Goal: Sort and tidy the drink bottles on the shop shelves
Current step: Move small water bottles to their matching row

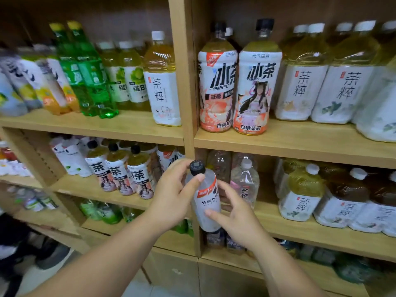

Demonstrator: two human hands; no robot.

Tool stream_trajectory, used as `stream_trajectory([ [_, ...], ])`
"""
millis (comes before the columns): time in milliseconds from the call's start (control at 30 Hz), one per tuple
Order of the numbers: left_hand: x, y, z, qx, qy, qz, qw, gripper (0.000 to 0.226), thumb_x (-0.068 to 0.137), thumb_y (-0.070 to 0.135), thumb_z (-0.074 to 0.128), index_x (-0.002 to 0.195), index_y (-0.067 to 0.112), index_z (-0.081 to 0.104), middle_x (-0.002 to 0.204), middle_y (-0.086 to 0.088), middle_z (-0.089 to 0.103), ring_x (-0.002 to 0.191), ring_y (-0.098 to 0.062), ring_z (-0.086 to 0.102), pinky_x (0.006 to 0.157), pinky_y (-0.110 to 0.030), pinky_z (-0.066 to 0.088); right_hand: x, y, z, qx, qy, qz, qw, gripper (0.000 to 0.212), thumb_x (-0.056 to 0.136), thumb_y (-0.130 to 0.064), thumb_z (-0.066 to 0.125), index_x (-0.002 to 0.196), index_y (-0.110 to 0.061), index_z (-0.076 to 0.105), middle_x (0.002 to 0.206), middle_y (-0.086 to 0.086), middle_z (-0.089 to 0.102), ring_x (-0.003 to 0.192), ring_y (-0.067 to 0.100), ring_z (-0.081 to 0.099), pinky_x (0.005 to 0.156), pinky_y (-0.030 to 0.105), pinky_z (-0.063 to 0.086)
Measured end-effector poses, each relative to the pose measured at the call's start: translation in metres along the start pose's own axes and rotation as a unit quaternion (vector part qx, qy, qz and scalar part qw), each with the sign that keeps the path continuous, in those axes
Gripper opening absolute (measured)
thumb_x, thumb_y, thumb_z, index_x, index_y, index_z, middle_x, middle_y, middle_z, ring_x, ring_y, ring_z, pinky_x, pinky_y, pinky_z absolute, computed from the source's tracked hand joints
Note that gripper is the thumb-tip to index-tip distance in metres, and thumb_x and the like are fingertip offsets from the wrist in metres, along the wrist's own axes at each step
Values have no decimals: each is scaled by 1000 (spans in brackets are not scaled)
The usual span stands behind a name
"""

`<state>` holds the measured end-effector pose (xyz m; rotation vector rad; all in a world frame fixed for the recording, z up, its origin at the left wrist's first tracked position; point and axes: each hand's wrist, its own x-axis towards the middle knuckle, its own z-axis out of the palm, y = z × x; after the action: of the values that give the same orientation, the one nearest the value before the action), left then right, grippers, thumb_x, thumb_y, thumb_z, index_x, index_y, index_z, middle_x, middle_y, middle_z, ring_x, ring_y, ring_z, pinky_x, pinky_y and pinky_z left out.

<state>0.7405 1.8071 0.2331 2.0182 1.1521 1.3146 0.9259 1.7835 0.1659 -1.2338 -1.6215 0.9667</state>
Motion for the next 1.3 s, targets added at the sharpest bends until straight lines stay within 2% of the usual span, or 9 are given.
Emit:
stream_trajectory([
  [133, -7, -6, -30, -63, -41, -44, 996, 26, 95, 40, 57, 115, 26, 67, 107, 10, 66, 106, -19, 65, 91, -44, 54, 7, -14, 23, -29, -40, -4, 999, 83, 81, -24, 86, 132, -63, 33, 120, -51, 53, 117, -23, 49, 87, 3, 42],
  [367, -20, -41, -81, -157, -13, -148, 976, 21, 101, 17, 61, 119, 19, 70, 116, -6, 74, 110, -26, 70, 93, -46, 57, 30, -20, 89, 12, -56, 16, 998, 85, 77, -21, 89, 141, -52, 40, 129, -30, 61, 117, -13, 57, 104, 31, 52],
  [467, -26, -63, -102, -137, 39, -166, 976, 19, 99, 13, 64, 116, 16, 70, 110, -1, 77, 101, -15, 73, 86, -31, 58, 47, -18, 130, 20, -66, 13, 998, 84, 75, -28, 88, 132, -65, 40, 129, -31, 62, 119, -6, 61, 103, 38, 54],
  [567, -34, -91, -128, -87, 72, -171, 979, 22, 92, 10, 72, 110, 23, 69, 95, 22, 75, 72, 8, 66, 68, -9, 49, 66, -18, 175, 25, -77, 20, 997, 85, 72, -35, 87, 138, -62, 40, 129, -30, 63, 119, -4, 61, 102, 38, 54],
  [733, -43, -156, -193, -22, 78, -199, 977, 34, 83, 21, 83, 112, 31, 68, 84, 25, 69, 54, 6, 52, 55, -9, 37, 107, -26, 257, 9, -81, 27, 996, 85, 74, -37, 87, 141, -59, 39, 132, -34, 60, 119, -8, 59, 102, 35, 54],
  [833, -39, -199, -240, -23, 46, -206, 977, 44, 82, 21, 84, 120, 33, 65, 82, 20, 71, 57, 8, 54, 57, -10, 38, 138, -36, 310, -1, -72, 23, 997, 84, 74, -39, 87, 140, -58, 39, 133, -37, 57, 122, -8, 57, 103, 33, 52],
  [1000, -23, -264, -320, 16, -5, -197, 980, 41, 87, 14, 78, 123, 26, 61, 63, 31, 61, 57, 9, 55, 55, -7, 37, 186, -56, 401, -5, -50, 39, 998, 78, 77, -30, 85, 136, -54, 41, 129, -31, 61, 119, -7, 59, 103, 34, 53],
  [1133, -7, -308, -371, 38, -11, -173, 984, 59, 87, 26, 79, 140, 35, 53, 89, 23, 61, 76, 12, 55, 67, -8, 39, 221, -74, 458, -18, -15, 43, 999, 77, 80, -36, 85, 137, -53, 36, 132, -29, 59, 122, -10, 54, 103, 29, 50],
  [1300, 17, -355, -409, 28, -7, -161, 986, 60, 88, 21, 78, 130, 52, 47, 98, 23, 56, 81, 10, 54, 72, -10, 39, 267, -77, 508, -49, 37, 54, 997, 83, 77, -37, 86, 143, -43, 36, 129, -20, 63, 119, 0, 59, 99, 33, 53],
])
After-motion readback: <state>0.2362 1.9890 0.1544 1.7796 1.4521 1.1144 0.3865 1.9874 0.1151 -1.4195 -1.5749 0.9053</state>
